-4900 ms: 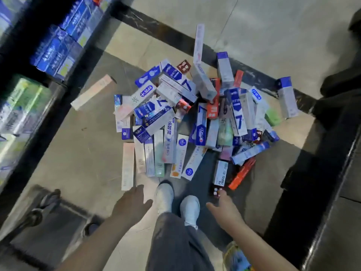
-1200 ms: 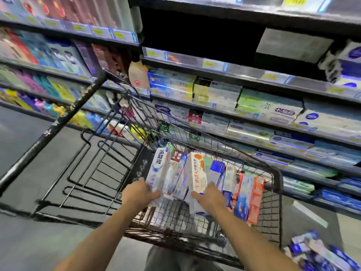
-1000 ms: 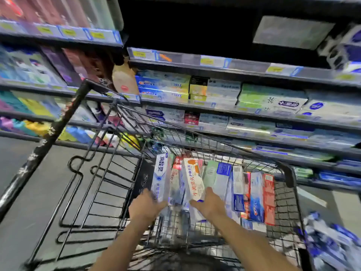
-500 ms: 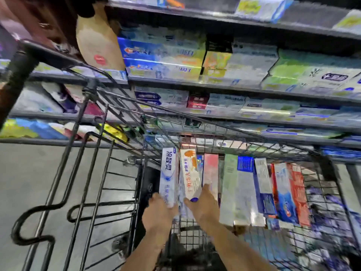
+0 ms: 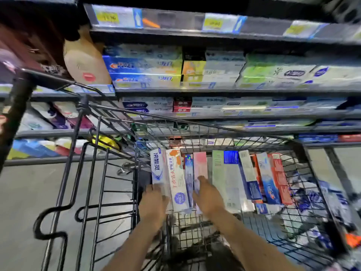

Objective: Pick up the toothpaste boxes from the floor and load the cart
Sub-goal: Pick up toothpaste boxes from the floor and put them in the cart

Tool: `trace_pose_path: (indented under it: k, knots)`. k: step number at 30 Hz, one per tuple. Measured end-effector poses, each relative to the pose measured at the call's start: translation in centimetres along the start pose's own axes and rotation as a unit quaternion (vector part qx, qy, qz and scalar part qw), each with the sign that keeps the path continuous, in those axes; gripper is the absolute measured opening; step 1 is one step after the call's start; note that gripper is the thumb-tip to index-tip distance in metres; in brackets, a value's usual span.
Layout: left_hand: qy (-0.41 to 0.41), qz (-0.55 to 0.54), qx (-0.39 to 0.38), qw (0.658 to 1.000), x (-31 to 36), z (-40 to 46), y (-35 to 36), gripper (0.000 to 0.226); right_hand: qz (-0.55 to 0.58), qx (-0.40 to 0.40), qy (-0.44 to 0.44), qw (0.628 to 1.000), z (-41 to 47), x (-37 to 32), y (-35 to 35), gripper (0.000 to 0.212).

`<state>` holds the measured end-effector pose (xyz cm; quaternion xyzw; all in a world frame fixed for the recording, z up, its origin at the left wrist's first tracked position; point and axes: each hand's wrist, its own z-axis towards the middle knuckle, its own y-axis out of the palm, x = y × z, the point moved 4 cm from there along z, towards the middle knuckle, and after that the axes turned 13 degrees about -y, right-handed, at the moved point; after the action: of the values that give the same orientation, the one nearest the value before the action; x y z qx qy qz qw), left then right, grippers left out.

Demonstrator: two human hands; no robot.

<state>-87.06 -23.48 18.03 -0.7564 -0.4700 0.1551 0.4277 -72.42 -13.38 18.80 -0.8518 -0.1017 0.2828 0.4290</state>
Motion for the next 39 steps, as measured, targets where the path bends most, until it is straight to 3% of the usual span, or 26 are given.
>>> trace_pose_path:
  k: [3,8,12,16,18,22,29,34,39]
  knots:
    - [0.097,0.096,0.039,0.99,3.0,-0.4,-3.7,0.061,-0.133,0.027,-0.059,0.989,-2.3,2.1,-4.3,0.058]
    - [0.26,0.244,0.099,0.929,11.8,-3.1,-6.8,0.077,-0.216,0.065,0.002,0.974,-7.6,8.4,-10.9,0.07]
    - [0.36,0.259,0.123,0.888,21.5,-7.6,-5.9,0.084,-0.201,0.112,0.084,0.97,-13.9,15.7,-15.6,0.086]
    - [0.42,0.236,0.072,0.874,31.7,-13.8,-2.5,0.087,-0.191,0.163,0.167,0.954,-22.4,24.0,-19.1,0.074]
    - [0.448,0.242,0.08,0.857,37.1,-17.3,-0.3,0.087,-0.155,0.161,0.228,0.948,-27.4,28.6,-20.1,0.081]
    - [0.511,0.244,0.084,0.82,45.4,-25.4,5.6,0.077,-0.08,0.161,0.285,0.941,-36.2,37.7,-18.8,0.073]
    - [0.541,0.283,0.011,0.792,51.8,-34.7,15.6,0.081,-0.064,0.134,0.315,0.937,-42.8,47.5,-17.8,0.078]
    - [0.501,0.303,-0.031,0.81,53.9,-33.9,19.3,0.083,-0.022,0.099,0.329,0.939,-42.1,52.2,-16.4,0.077]
    - [0.413,0.332,-0.065,0.845,56.8,-28.4,22.2,0.07,0.077,0.055,0.343,0.935,-38.0,56.4,-14.8,0.071]
